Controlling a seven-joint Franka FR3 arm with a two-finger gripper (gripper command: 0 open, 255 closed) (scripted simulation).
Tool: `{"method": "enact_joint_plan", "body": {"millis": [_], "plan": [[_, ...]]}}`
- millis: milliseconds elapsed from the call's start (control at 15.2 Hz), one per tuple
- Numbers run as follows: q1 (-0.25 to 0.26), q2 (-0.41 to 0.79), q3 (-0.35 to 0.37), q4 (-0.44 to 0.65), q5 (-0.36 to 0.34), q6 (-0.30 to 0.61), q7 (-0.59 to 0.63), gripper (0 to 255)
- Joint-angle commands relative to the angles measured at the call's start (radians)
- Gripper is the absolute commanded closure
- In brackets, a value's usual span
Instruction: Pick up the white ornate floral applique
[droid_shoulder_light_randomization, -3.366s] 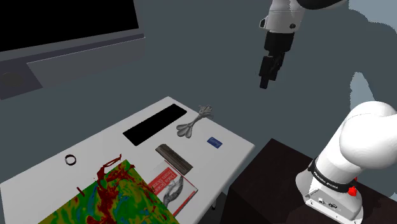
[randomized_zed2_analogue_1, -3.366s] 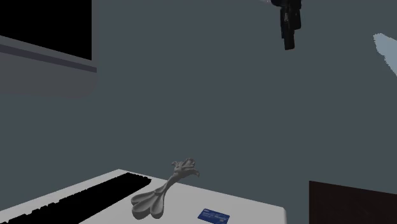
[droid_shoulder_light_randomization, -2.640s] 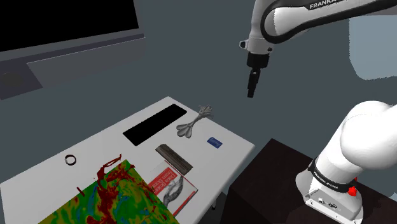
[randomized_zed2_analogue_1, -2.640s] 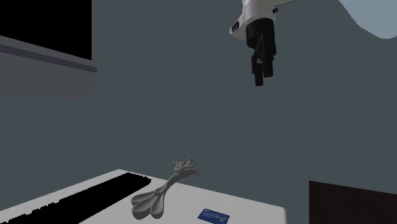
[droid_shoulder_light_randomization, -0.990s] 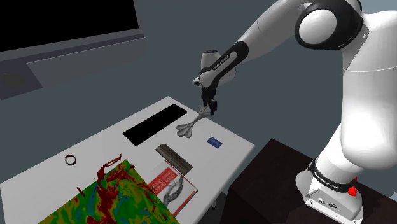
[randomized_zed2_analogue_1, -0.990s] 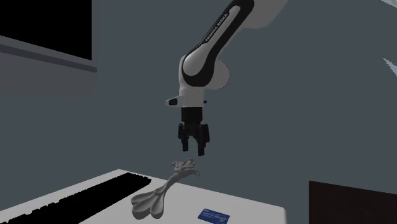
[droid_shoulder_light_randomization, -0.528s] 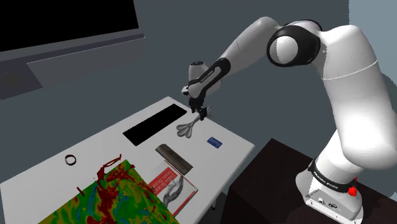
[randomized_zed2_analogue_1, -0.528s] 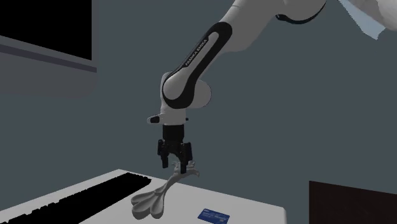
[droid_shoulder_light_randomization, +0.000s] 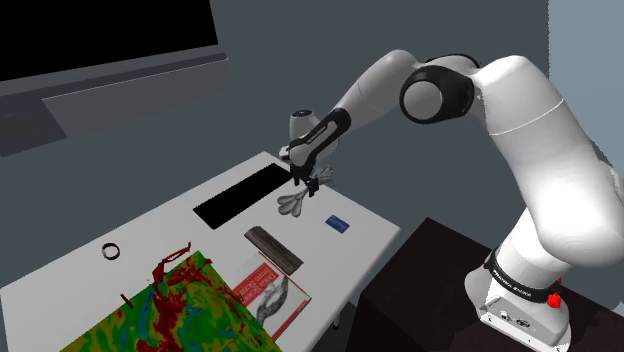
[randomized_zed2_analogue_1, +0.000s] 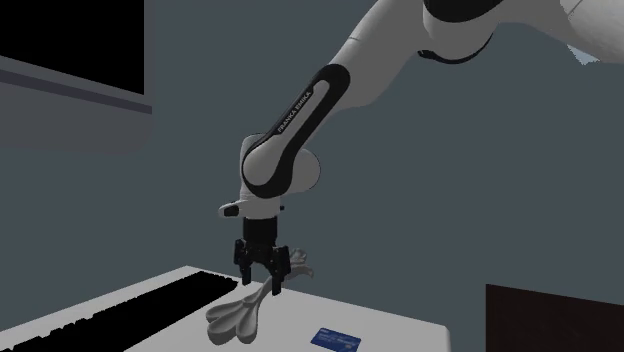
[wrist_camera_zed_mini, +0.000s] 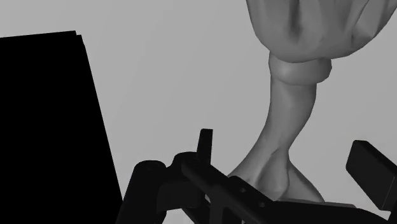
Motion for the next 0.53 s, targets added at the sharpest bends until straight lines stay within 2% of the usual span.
{"method": "enact_joint_plan", "body": {"millis": [0, 132, 198, 462], "plan": [[0.0, 0.02, 0.0, 0.006, 0.0, 0.014, 0.0, 0], [0.0, 0.027, 0.0, 0.009, 0.0, 0.018, 0.0, 0], [0.0, 0.028, 0.0, 0.009, 0.0, 0.019, 0.0, 255], [0.0, 0.028, 0.0, 0.011, 0.0, 0.018, 0.0, 255]]}}
